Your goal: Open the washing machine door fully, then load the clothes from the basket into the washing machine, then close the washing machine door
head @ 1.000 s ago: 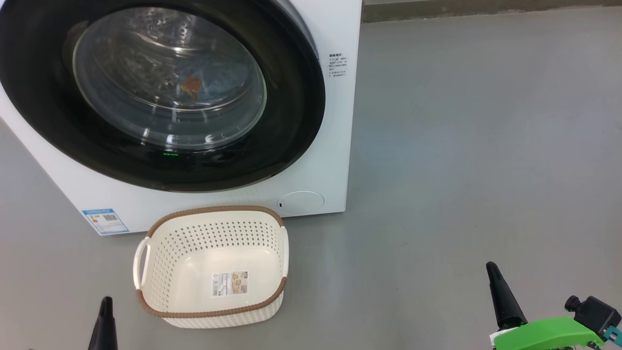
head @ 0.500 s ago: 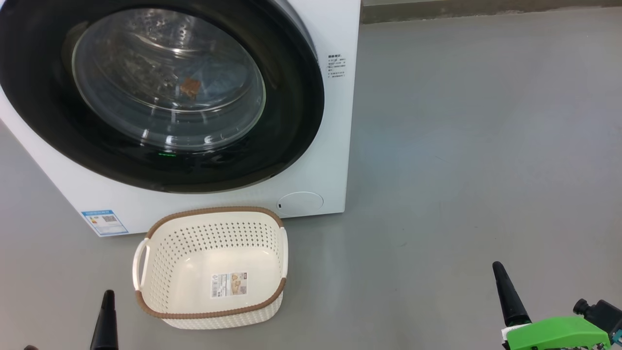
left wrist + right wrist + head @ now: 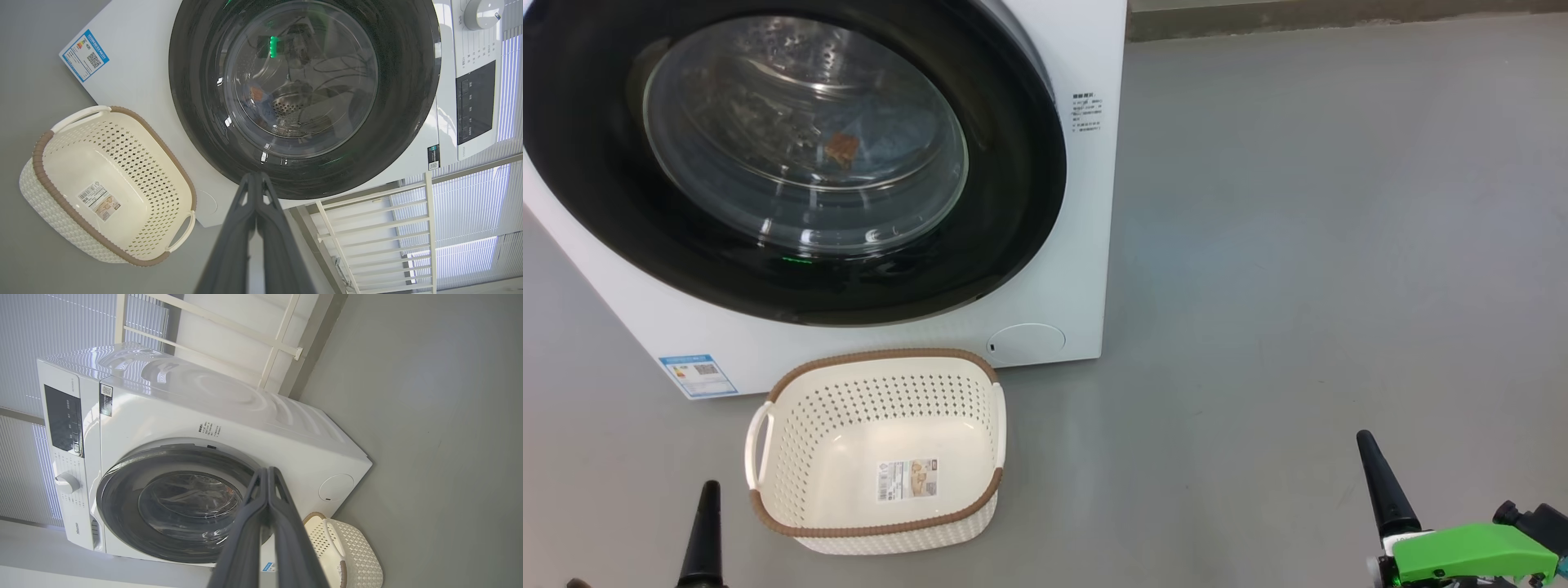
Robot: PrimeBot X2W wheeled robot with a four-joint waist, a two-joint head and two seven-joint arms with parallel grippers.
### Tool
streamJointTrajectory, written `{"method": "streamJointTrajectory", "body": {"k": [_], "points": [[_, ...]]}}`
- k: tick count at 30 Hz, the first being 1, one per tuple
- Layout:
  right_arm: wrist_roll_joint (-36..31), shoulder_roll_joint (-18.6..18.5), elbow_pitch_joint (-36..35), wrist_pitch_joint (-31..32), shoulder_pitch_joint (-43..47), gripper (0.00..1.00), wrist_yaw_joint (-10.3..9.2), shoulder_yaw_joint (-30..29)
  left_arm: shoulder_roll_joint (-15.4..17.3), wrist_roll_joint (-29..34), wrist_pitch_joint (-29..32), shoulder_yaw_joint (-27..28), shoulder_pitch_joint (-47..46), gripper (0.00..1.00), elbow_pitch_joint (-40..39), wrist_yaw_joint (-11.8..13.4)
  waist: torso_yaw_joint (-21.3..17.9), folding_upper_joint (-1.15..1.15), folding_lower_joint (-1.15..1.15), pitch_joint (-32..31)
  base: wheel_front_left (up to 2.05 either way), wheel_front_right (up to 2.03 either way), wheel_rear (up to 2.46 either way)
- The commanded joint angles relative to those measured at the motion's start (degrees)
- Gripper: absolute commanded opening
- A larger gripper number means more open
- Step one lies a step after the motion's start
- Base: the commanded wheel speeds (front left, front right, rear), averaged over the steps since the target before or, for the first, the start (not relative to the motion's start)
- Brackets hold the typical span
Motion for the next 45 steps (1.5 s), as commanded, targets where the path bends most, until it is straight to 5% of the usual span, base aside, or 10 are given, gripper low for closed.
{"method": "streamJointTrajectory", "body": {"k": [1,31,45], "points": [[1.4,-0.5,-1.3,0.6,-2.4,0.0,-0.04,0.4,0.5,-1.5,0.4,1.7,-2.7,0.0,-0.9,-0.1,0.0,0.0,0.0,0.0,0.0,0.0,0.0],[19.2,-0.4,-1.0,5.7,-3.4,0.0,-0.08,-1.9,-0.1,-19.0,5.2,2.3,-5.5,0.0,0.8,-0.2,-0.3,0.0,0.0,-0.3,0.0,0.0,0.0],[19.0,-0.2,-1.0,5.9,-3.5,0.0,-0.08,-2.2,-0.1,-19.0,5.2,2.3,-5.5,0.0,0.9,-0.2,-0.3,0.0,0.0,-0.3,0.0,0.0,0.0]]}}
